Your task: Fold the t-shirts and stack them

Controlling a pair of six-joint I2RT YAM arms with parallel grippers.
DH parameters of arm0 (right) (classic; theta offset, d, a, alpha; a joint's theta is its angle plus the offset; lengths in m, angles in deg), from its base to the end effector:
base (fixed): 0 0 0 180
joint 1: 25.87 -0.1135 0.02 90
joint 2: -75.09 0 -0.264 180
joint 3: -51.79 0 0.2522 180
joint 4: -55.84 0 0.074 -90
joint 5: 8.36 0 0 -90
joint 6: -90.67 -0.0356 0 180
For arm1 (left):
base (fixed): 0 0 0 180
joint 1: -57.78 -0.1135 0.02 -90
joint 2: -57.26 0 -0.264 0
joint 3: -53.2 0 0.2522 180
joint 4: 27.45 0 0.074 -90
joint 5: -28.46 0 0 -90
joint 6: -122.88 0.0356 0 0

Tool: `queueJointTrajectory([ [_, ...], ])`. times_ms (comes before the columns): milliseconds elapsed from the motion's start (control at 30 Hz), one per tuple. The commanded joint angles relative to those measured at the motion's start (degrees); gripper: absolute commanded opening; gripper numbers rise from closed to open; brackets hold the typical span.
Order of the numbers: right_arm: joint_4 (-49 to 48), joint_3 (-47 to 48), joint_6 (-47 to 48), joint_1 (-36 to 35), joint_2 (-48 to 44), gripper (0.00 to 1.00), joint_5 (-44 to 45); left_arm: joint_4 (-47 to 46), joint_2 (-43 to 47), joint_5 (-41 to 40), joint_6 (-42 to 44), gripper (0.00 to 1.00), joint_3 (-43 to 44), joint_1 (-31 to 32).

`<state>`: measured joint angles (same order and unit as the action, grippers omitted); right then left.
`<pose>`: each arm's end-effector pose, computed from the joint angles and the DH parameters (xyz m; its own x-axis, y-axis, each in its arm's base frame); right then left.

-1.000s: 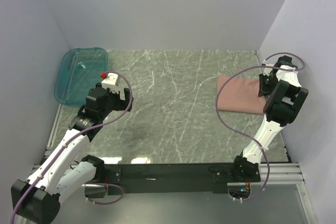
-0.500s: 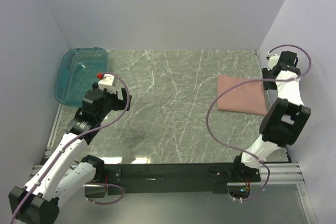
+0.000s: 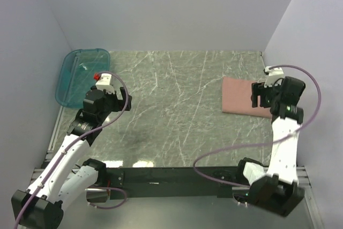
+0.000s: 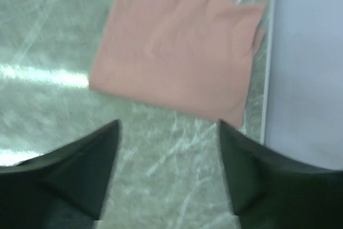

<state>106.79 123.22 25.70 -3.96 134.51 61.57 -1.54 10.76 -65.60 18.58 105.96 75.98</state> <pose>0.2049 -0.0692 0.3257 -0.5719 -0.1983 -0.7960 -0.1535 0.9791 -0.1337 0.1833 -0.0576 0.2957 -0.3709 -0.1374 -0.9185 0.1616 0.9644 -0.2095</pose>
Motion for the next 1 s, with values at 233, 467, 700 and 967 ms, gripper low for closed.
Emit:
queueJointTrajectory([
  [233, -18.2, -12.75, -24.55, 0.24, -19.69, 1.0, 4.51, 1.31, 7.74, -3.86, 0.68, 0.99, 0.11, -0.62],
  [467, -18.2, -12.32, -33.39, 0.06, -16.18, 1.0, 16.38, 1.22, 6.95, -2.45, 0.86, 0.99, 0.37, -0.62],
  [700, -21.63, -14.95, -34.44, 0.15, -16.88, 1.0, 21.3, 0.78, 7.3, -1.48, 1.03, 0.99, 0.19, -0.62],
  [967, -21.81, -14.87, -32.86, 0.15, -17.32, 1.0, 23.24, 0.51, 7.39, -0.69, 1.03, 0.99, 0.28, -0.62],
])
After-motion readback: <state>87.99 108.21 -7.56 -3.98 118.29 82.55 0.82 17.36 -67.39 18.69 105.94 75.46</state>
